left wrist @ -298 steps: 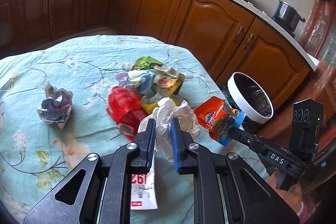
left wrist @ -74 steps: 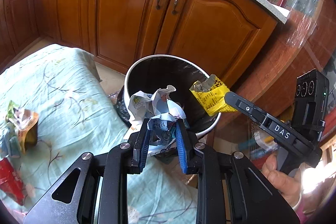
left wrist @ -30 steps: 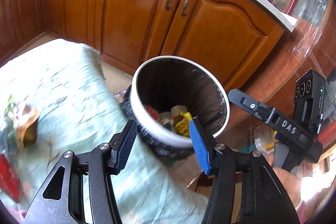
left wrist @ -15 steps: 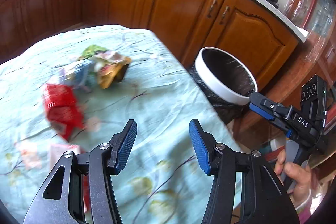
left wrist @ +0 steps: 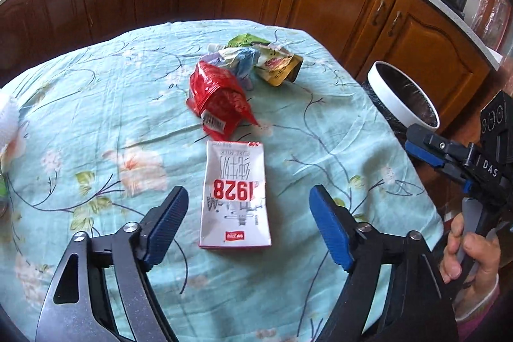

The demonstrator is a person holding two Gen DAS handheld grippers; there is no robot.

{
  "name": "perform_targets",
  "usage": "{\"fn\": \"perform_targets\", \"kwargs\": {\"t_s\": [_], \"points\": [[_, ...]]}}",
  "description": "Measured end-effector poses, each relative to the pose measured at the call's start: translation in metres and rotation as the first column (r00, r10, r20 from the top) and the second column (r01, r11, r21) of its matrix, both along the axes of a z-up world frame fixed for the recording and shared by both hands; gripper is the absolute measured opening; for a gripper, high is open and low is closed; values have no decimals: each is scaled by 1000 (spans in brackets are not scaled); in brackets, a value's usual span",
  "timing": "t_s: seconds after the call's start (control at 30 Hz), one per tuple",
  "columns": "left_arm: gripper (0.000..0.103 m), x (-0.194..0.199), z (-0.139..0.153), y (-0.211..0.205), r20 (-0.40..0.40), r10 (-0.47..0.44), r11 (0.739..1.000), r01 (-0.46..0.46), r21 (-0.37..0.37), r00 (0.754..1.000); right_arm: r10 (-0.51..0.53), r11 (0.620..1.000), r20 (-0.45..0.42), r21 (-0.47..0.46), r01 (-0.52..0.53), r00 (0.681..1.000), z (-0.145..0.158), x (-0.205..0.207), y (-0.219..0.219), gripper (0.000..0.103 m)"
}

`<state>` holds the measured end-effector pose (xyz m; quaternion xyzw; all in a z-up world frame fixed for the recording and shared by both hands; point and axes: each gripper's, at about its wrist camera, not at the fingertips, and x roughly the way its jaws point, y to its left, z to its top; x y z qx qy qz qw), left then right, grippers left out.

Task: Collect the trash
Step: 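Move both tools back over the table, then grasp the white milk carton with the left tool while the right tool grasps the red snack bag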

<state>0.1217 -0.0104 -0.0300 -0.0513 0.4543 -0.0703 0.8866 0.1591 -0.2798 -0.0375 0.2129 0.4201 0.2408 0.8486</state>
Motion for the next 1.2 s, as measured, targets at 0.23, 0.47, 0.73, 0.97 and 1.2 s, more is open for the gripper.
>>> {"fn": "perform_targets", "kwargs": {"t_s": [0.23, 0.47, 0.73, 0.97, 1.2], "points": [[73, 2, -16, 0, -10, 13, 999, -12, 51, 1000, 86, 996, 8, -10, -85, 996, 4, 12, 38, 71], [46, 9, -17, 31, -11, 90, 996, -91, -14, 996, 160, 987, 12, 1, -161, 987, -1, 34, 77, 71], [46, 12, -8, 77, -8, 203, 978, -203, -46, 979, 261, 965, -22, -17, -262, 965, -15, 65, 136, 71], [46, 15, -13, 88, -25, 227, 972, -228, -57, 974, 289, 957, -80, 4, -289, 954, -37, 88, 162, 70], [46, 19, -7, 79, -7, 202, 978, -203, -56, 979, 300, 954, -21, -3, -300, 954, -25, 74, 152, 44]]}}
